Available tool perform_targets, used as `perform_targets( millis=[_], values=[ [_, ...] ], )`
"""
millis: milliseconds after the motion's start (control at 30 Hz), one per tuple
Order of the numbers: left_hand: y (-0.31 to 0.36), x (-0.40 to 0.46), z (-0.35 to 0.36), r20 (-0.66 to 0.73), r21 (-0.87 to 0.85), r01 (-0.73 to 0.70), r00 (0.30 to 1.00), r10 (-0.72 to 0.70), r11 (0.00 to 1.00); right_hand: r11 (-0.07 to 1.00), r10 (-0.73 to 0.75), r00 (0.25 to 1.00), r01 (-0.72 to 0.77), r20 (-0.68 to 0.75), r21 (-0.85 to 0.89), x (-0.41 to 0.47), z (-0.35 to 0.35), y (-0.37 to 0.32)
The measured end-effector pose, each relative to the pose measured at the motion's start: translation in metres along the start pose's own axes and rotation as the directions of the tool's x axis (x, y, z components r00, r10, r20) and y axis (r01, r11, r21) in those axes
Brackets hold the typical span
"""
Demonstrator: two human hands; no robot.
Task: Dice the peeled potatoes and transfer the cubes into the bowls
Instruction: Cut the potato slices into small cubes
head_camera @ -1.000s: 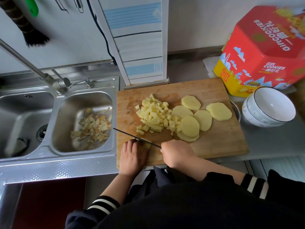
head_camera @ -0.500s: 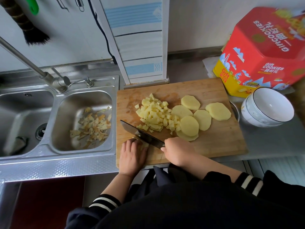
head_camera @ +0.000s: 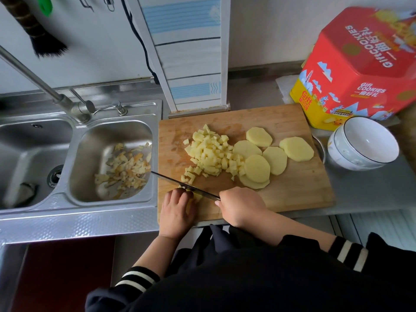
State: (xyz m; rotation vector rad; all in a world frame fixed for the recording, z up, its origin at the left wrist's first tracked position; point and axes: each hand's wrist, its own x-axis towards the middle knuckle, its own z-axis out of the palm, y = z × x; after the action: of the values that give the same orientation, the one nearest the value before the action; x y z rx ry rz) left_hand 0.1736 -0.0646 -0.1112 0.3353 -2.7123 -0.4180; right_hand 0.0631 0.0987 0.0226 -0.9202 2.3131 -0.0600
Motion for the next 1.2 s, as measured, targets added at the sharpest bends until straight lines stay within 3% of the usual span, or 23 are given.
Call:
perform_targets(
  millis=[600, 800, 1000, 1200],
  values=[
    [-0.003, 0.0, 0.006, -0.012, 0.012, 0.019, 1.0, -0.019, 1.0, 0.998, 0.068, 0.995, -0.068, 0.079, -0.008, 0.018, 0.008, -0.003],
    [0.0, 0.0, 0.002, -0.016, 0.002, 0.026, 1.0, -0.026, 1.0, 0.988, 0.072, 0.997, -0.076, 0.033, 0.138, 0.016, 0.007, 0.008],
    [0.001, -0.005, -0.004, 0.005, -0.076, 0.091, 0.996, -0.091, 0.993, 0.996, 0.026, 0.999, -0.023, -0.04, 0.084, 0.007, 0.004, 0.008],
    [-0.005, -0.004, -0.006, 0.03, -0.062, 0.061, 0.998, -0.059, 0.996, 0.999, -0.027, 1.0, 0.027, 0.009, 0.021, 0.005, 0.001, -0.006]
  ],
)
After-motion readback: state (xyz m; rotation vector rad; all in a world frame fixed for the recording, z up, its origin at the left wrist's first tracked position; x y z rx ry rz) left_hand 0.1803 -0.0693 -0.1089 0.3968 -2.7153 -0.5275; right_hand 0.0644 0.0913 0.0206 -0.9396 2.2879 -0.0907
